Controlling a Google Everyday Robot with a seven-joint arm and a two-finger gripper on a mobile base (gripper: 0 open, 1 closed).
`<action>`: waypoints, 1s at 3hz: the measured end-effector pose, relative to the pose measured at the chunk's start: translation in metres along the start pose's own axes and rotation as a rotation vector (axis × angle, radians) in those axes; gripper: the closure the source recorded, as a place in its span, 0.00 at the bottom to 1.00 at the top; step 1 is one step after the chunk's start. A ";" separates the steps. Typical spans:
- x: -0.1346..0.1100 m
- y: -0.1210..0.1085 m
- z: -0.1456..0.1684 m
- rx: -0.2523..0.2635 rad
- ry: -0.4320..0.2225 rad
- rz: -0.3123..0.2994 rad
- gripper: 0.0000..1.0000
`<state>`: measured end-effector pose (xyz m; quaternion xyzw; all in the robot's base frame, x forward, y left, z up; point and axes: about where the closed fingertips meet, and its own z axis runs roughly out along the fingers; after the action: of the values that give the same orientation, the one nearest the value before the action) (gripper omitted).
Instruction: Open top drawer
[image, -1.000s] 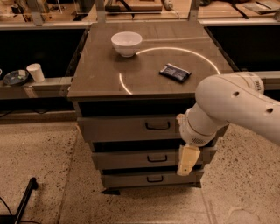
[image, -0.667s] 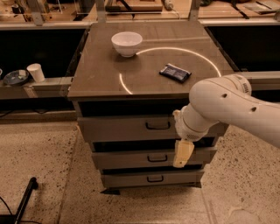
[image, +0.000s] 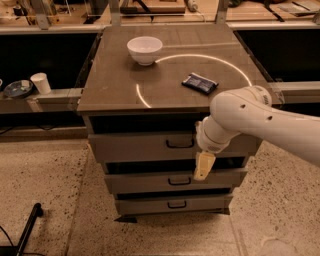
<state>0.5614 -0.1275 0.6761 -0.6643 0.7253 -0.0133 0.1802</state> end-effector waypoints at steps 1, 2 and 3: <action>0.004 -0.014 0.020 -0.002 0.011 0.024 0.03; 0.009 -0.018 0.030 -0.012 0.017 0.044 0.14; 0.015 -0.002 0.029 -0.036 0.021 0.045 0.20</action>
Offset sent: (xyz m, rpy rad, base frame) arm 0.0349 -0.0095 -0.0357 -0.0028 0.0363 -0.0675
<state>0.5709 -0.1360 0.6464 -0.6508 0.7420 -0.0032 0.1610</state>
